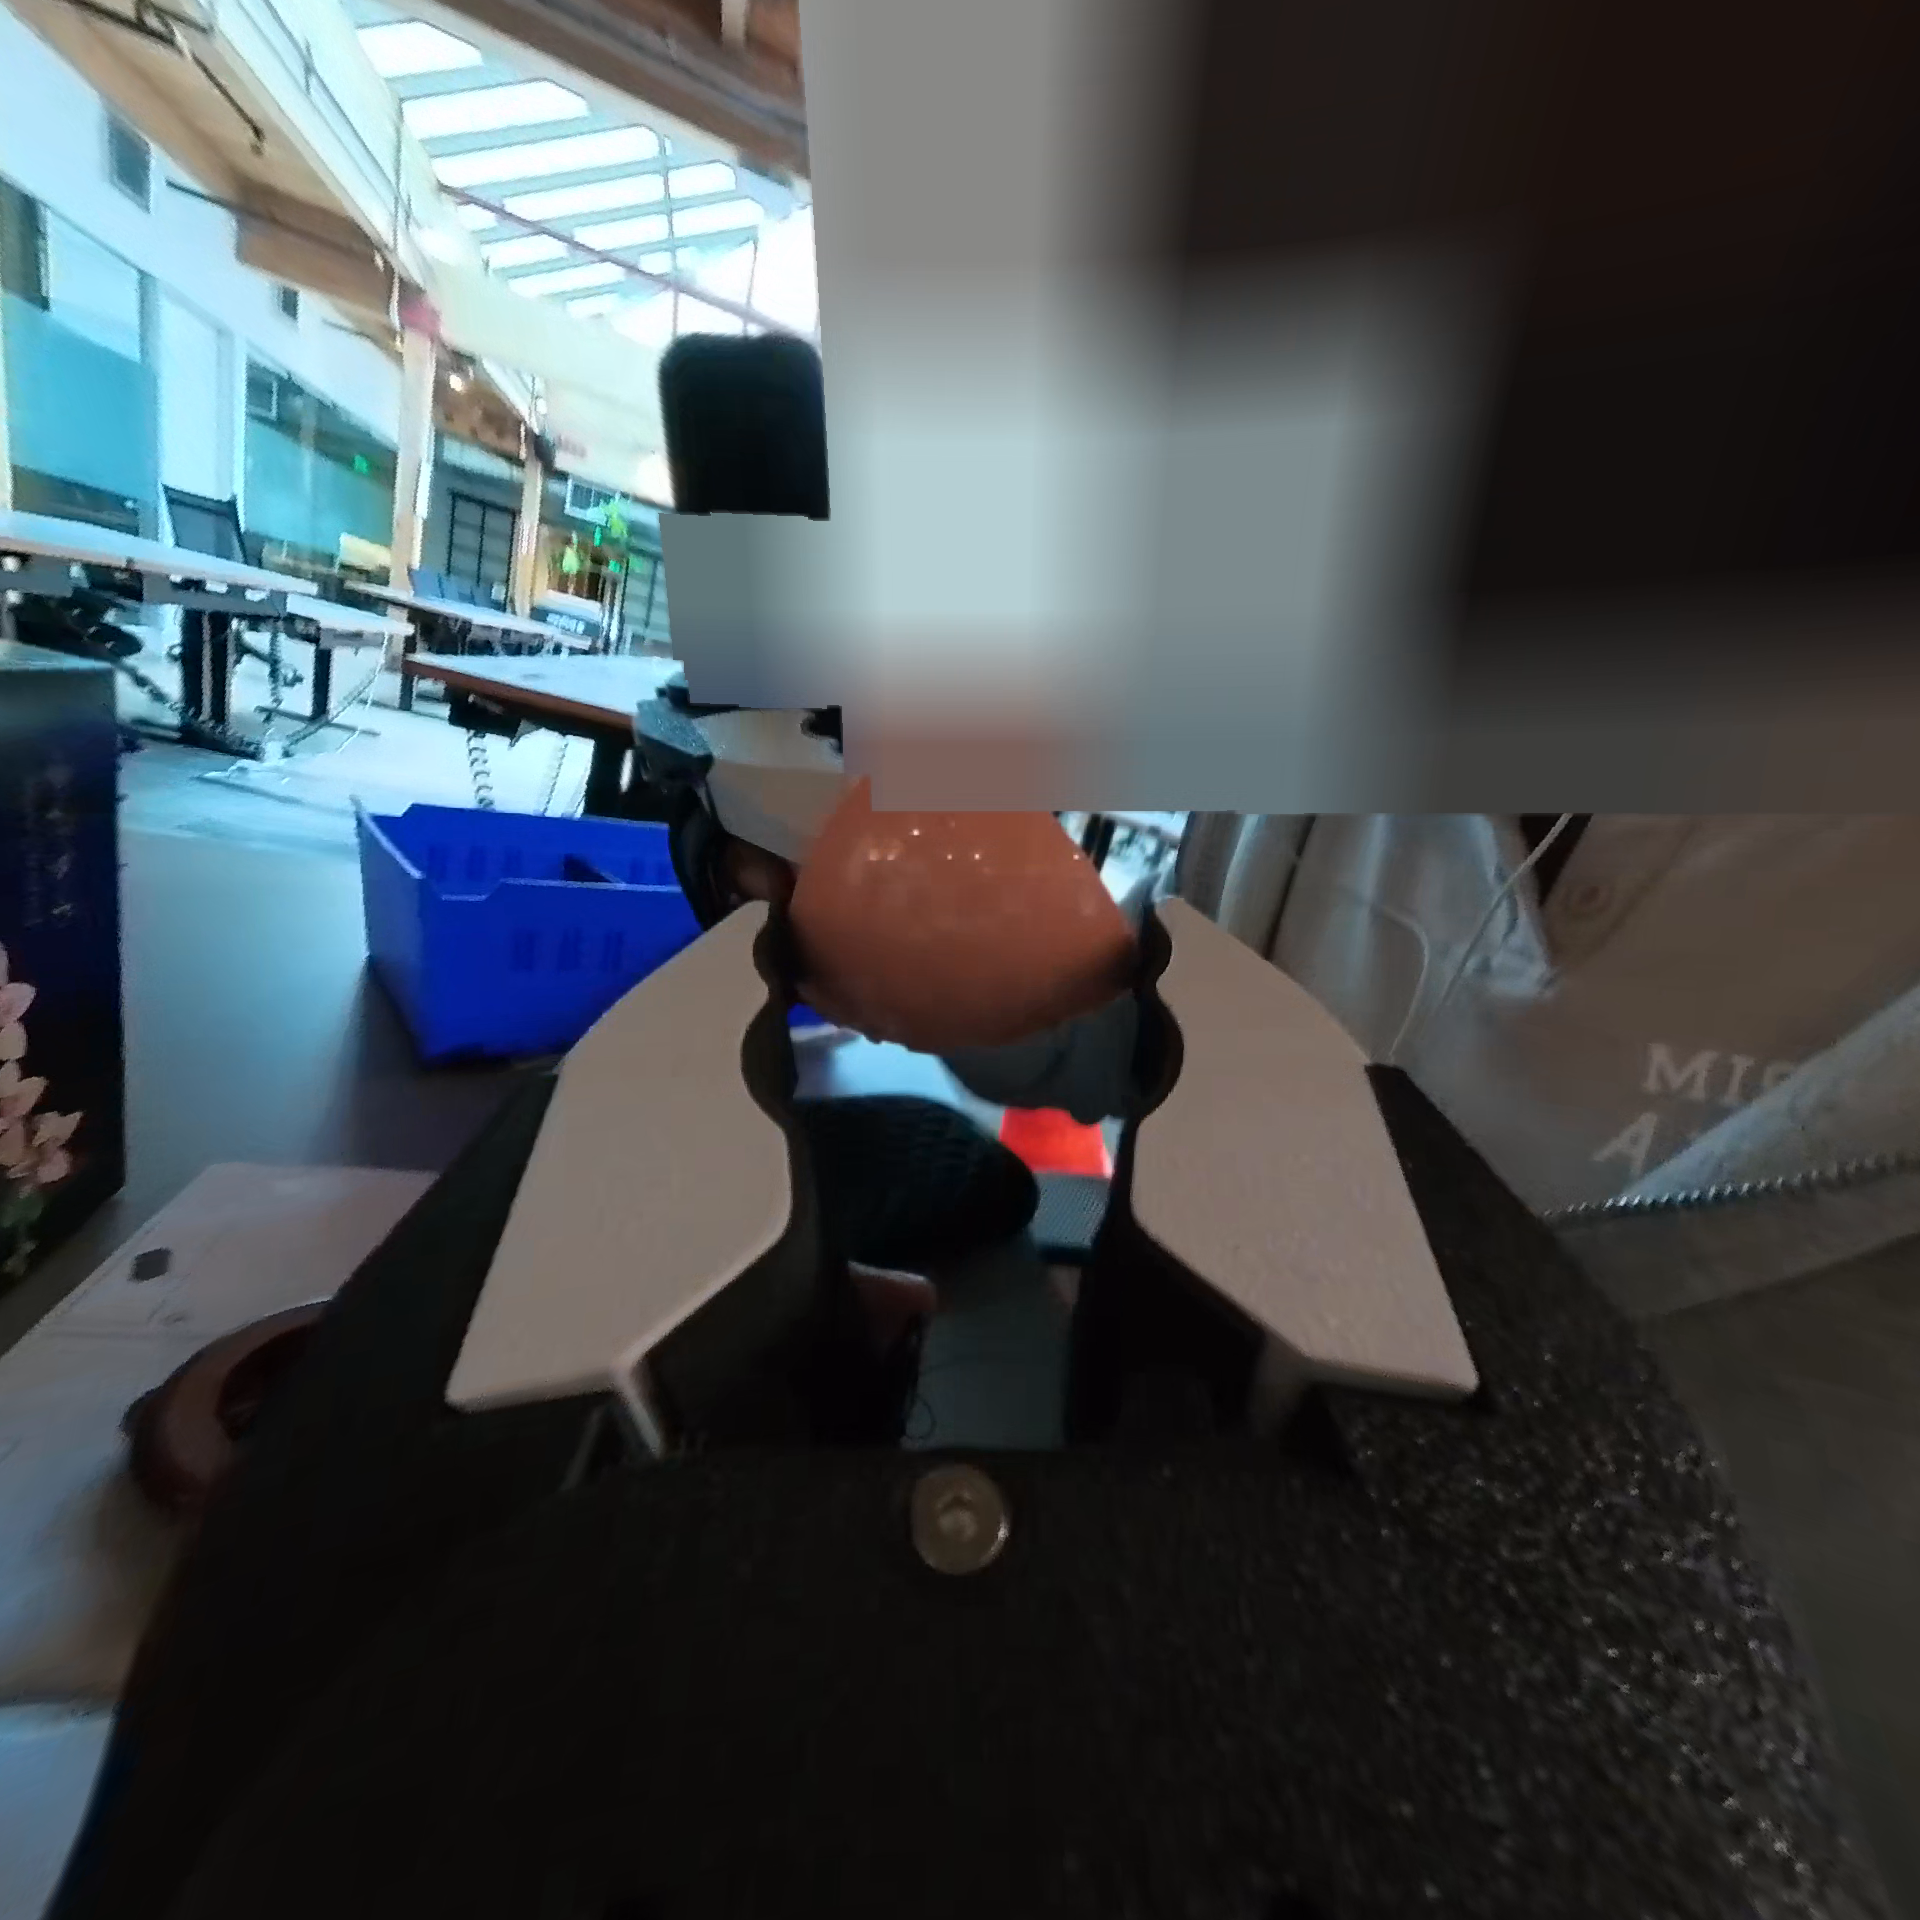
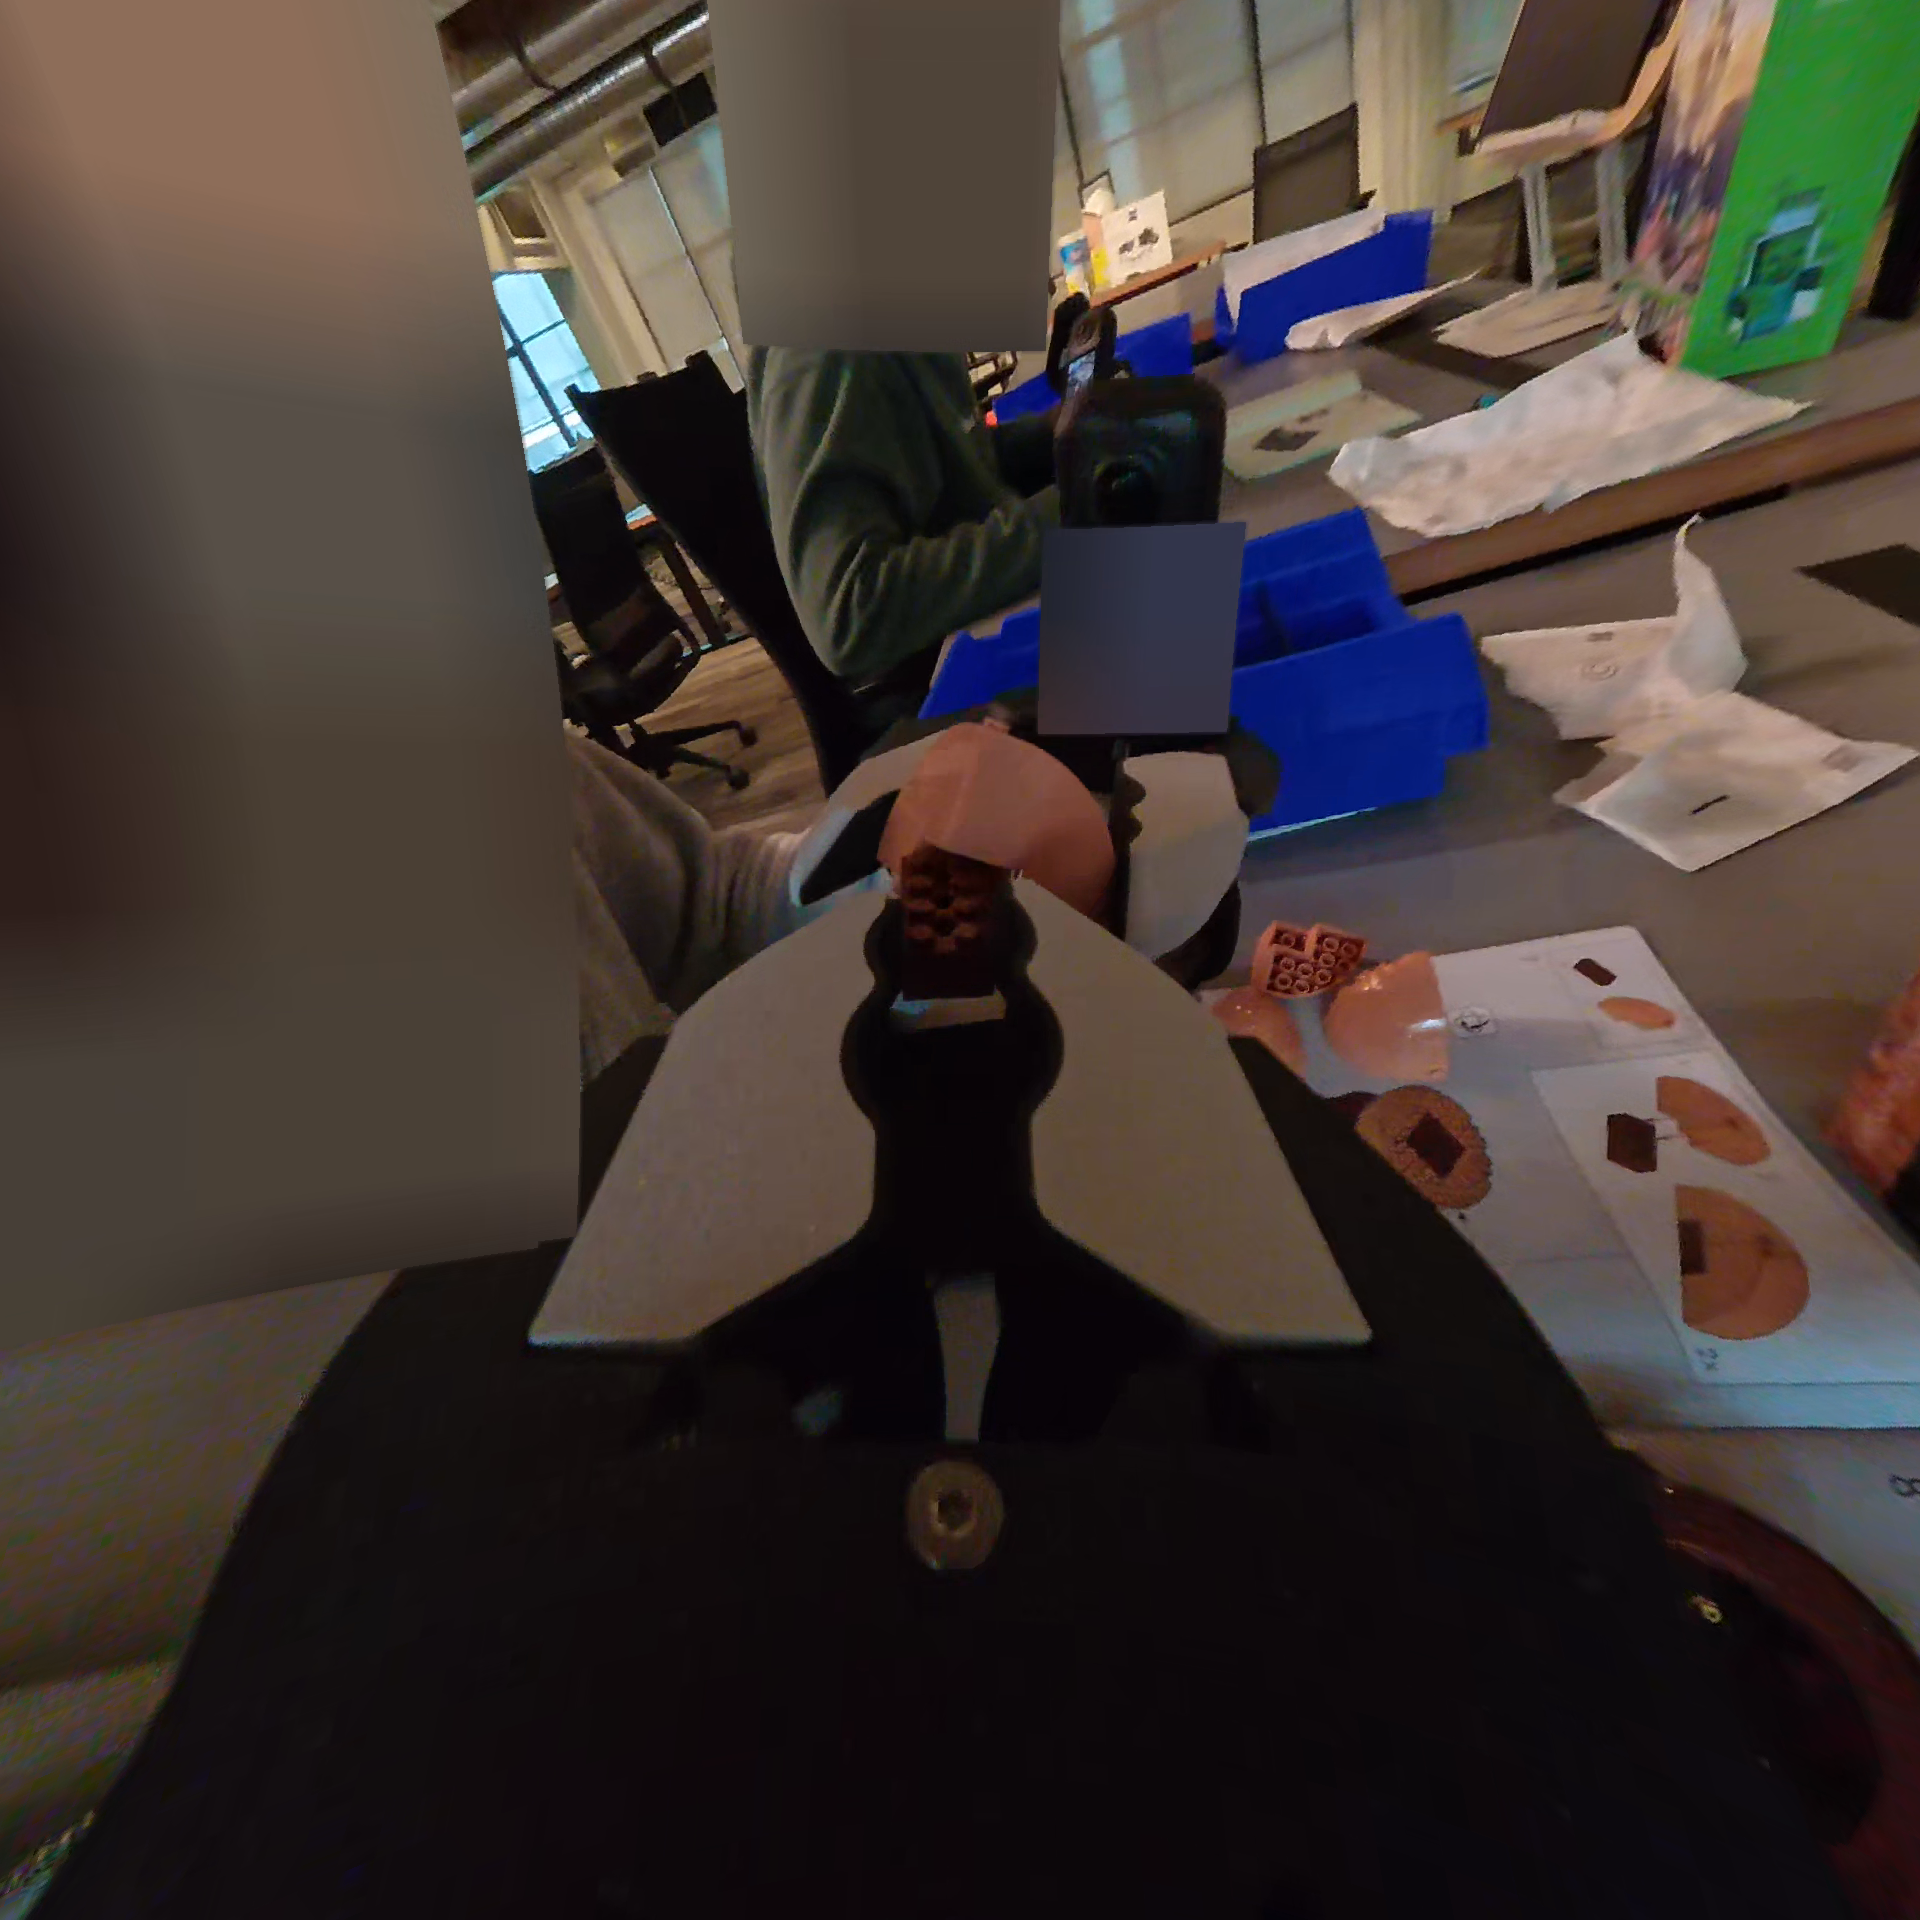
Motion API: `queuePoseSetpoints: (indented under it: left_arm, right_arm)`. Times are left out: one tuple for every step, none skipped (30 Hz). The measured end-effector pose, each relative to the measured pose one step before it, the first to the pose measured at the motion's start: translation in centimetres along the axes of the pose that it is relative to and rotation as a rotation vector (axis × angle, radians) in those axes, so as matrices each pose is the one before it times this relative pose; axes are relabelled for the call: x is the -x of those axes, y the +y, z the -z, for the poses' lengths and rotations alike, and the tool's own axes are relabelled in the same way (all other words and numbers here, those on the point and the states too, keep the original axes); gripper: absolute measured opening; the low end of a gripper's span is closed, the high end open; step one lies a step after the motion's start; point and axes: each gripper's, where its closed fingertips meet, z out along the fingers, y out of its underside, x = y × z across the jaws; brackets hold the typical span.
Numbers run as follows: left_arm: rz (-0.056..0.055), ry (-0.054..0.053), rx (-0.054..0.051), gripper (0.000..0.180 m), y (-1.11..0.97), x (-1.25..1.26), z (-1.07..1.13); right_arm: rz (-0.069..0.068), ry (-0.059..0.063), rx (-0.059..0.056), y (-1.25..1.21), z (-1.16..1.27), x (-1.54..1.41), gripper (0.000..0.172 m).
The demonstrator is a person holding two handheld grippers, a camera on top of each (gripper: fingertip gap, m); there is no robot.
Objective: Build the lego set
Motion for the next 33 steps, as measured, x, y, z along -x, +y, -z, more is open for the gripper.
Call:
queuePoseSetpoints:
  left_arm:
    - [-0.0147, -0.0053, 0.0200, 0.063, 0.138, -0.011, 0.030]
    - [-0.0186, -0.0093, 0.0230, 0.063, 0.152, 0.030, 0.039]
    - [-0.0179, -0.0105, 0.0245, 0.063, 0.173, 0.052, 0.055]
    - [-0.0194, -0.0107, 0.0293, 0.063, 0.235, 0.040, 0.043]
    - [-0.0206, -0.0105, 0.0265, 0.063, 0.195, 0.026, 0.026]
    - [-0.0176, -0.0085, 0.0274, 0.063, 0.208, 0.002, 0.012]
    - [-0.0191, -0.0069, 0.0359, 0.063, 0.303, -0.037, -0.004]
    - [-0.0243, -0.0148, 0.0437, 0.063, 0.411, 0.038, -0.004]
    - [-0.0278, -0.0169, 0.0520, 0.063, 0.491, 0.052, -0.031]
    - [-0.0297, -0.0102, 0.0521, 0.063, 0.473, -0.045, -0.049]
    - [-0.0287, -0.0106, 0.0496, 0.063, 0.408, -0.043, -0.045]
    - [-0.0251, -0.0140, 0.0382, 0.063, 0.270, -0.001, -0.042]
    - [-0.0192, -0.0165, 0.0327, 0.063, 0.194, 0.058, -0.036]
    - [-0.0232, -0.0214, 0.0406, 0.063, 0.348, 0.123, -0.084]
    - [-0.0305, -0.0250, 0.0600, 0.063, 0.633, 0.127, -0.195]
    - [-0.0331, -0.0240, 0.0705, 0.063, 0.854, 0.068, -0.380]
    - [-0.0291, -0.0123, 0.0865, 0.063, 1.214, -0.132, -0.728]
    - [-0.0318, 0.0013, 0.0813, 0.063, 1.266, -0.402, -1.061]
    - [-0.0284, 0.0002, 0.0207, 0.063, 0.432, -0.444, -0.978]
    - [0.0201, 0.0046, -0.0714, 0.063, -0.789, -0.252, -0.368]
    - [0.0754, 0.0048, -0.0902, 0.063, -0.962, 0.186, 0.132]
    - [0.0522, -0.0176, -0.0400, 0.062, -0.029, 0.552, 0.202]
    - [0.0138, -0.0735, 0.0007, 0.062, 0.769, 1.292, 0.159]
    - [0.0174, -0.0669, 0.0342, 0.062, 1.383, 1.243, -0.031]
    - [0.0311, -0.0478, 0.0397, 0.062, 1.424, 0.924, -0.274]
    - [0.0223, -0.0389, 0.0252, 0.062, 1.073, 0.659, -0.357]
    - [0.0069, -0.0344, 0.0260, 0.063, 0.832, 0.392, -0.273]
    - [-0.0088, -0.0328, 0.0067, 0.062, 0.289, 0.177, -0.111]
    - [-0.0002, -0.0294, -0.0016, 0.063, -0.005, 0.113, 0.023]
    - [-0.0004, -0.0315, 0.0064, 0.063, 0.064, 0.221, 0.064]
    - [-0.0081, -0.0341, 0.0120, 0.063, 0.179, 0.298, 0.045]
    - [-0.0127, -0.0169, 0.0142, 0.063, 0.199, 0.034, 0.002]
    - [-0.0076, -0.0093, 0.0035, 0.063, 0.041, -0.110, -0.033]
  right_arm:
    - [-0.0066, -0.0018, 0.0048, 0.079, 0.007, -0.024, 0.015]
    - [-0.0027, 0.0023, 0.0060, 0.095, 0.010, -0.044, 0.015]
    - [-0.0017, 0.0039, 0.0113, 0.158, 0.016, -0.044, 0.015]
    - [0.0027, 0.0040, 0.0126, 0.165, 0.016, -0.042, 0.015]
    - [0.0037, 0.0031, 0.0104, 0.123, 0.018, -0.018, 0.015]
    - [0.0018, -0.0003, 0.0141, 0.164, -0.001, 0.015, 0.015]
    - [0.0013, 0.0027, 0.0235, 0.269, 0.005, -0.031, 0.015]
    - [0.0067, 0.0095, 0.0259, 0.296, 0.008, -0.120, 0.014]
    - [0.0200, 0.0076, 0.0267, 0.318, -0.038, -0.041, 0.014]
    - [0.0231, 0.0043, 0.0222, 0.305, -0.062, 0.005, 0.014]
    - [0.0235, 0.0031, 0.0092, 0.158, -0.027, 0.008, 0.014]
    - [0.0328, 0.0014, -0.0064, 0.024, 0.018, 0.000, 0.014]
    - [0.0319, 0.0049, -0.0143, 0.043, 0.045, -0.062, 0.014]
    - [0.0246, 0.0052, -0.0109, 0.187, 0.029, -0.095, 0.014]
    - [0.0196, 0.0017, -0.0163, 0.197, -0.027, -0.036, 0.014]
    - [0.0223, -0.0143, -0.0536, -0.275, 0.000, 0.252, 0.013]
    - [0.0229, -0.0281, -0.0866, -0.772, 0.079, 0.498, 0.011]
    - [0.0137, 0.0103, -0.0607, -0.402, 0.116, -0.106, 0.000]
    - [0.0024, 0.0230, 0.0609, 1.214, 0.225, -0.507, 0.000]
    - [0.0228, 0.0286, 0.0423, 1.205, 0.364, -0.552, 0.000]
    - [-0.0051, 0.0303, -0.0140, 0.638, 0.359, -0.591, 0.000]
    - [-0.0185, 0.0210, -0.0151, 0.608, 0.366, -0.642, 0.000]
    - [0.0089, 0.0774, 0.0115, 1.022, 0.383, -1.455, 0.000]
    - [0.0321, 0.1073, 0.0231, 1.278, 0.465, -1.872, 0.000]
    - [-0.0054, 0.0807, 0.0174, 1.205, 0.523, -1.555, 0.000]
    - [-0.0561, 0.0460, 0.0223, 1.002, 0.637, -1.111, 0.000]
    - [-0.0621, 0.0093, 0.0201, 0.647, 0.771, -0.422, 0.000]
    - [-0.0563, 0.0130, 0.0135, 0.397, 0.909, -0.165, 0.017]
    - [-0.0381, 0.0311, 0.0205, 0.468, 0.922, -0.204, 0.031]
    - [-0.0089, 0.0212, 0.0404, 0.793, 0.827, 0.054, 0.034]
    - [0.0043, 0.0091, 0.0543, 1.053, 0.622, 0.371, 0.038]
    - [0.0043, -0.0002, 0.0610, 1.218, 0.364, 0.633, 0.042]
    - [0.0049, -0.0055, 0.0658, 1.370, 0.130, 0.794, 0.046]
